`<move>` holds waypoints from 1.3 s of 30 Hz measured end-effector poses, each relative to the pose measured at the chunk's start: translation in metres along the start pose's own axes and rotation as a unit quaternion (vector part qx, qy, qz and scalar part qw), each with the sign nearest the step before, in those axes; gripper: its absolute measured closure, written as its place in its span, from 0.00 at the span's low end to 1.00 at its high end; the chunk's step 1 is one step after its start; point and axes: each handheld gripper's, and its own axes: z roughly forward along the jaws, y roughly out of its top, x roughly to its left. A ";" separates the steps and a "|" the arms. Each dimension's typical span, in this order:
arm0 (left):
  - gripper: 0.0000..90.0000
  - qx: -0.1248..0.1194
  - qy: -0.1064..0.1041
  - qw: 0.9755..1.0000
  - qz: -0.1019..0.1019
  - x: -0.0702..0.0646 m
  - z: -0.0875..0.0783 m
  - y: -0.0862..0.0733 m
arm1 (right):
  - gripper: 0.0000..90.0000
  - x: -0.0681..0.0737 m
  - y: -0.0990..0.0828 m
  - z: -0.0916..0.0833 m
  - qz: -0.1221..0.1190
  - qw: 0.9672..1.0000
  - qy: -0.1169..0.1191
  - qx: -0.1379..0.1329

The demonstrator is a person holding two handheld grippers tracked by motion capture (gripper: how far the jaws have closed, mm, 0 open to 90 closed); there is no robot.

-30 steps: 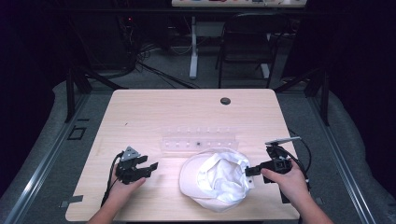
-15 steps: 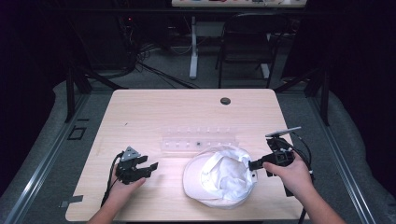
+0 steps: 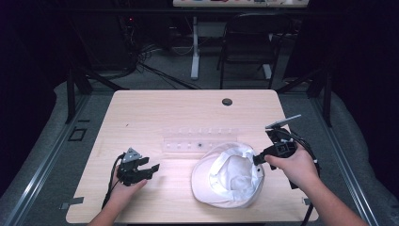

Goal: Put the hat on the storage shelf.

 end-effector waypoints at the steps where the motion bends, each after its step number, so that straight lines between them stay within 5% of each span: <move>1: 0.47 0.000 0.000 1.000 0.000 0.000 0.000 0.000 | 0.91 0.003 0.001 0.000 0.001 1.000 -0.003 0.000; 7: 0.47 0.000 -0.001 1.000 0.000 0.000 0.000 0.000 | 0.91 0.014 0.009 -0.004 0.004 1.000 -0.005 0.003; 9: 0.47 0.001 -0.001 1.000 0.002 0.000 0.000 0.000 | 0.91 0.015 0.014 -0.008 -0.006 1.000 0.006 0.016; 20: 0.47 0.001 -0.002 1.000 0.002 0.000 0.000 0.000 | 0.91 0.021 0.025 -0.023 0.024 0.998 0.061 0.013; 31: 0.47 0.001 -0.002 1.000 0.001 -0.001 0.000 0.000 | 0.91 0.020 0.029 -0.031 0.051 0.989 0.140 -0.008; 39: 0.47 0.000 -0.002 1.000 0.002 -0.001 0.000 0.000 | 0.92 0.020 0.029 -0.034 0.059 0.982 0.177 -0.028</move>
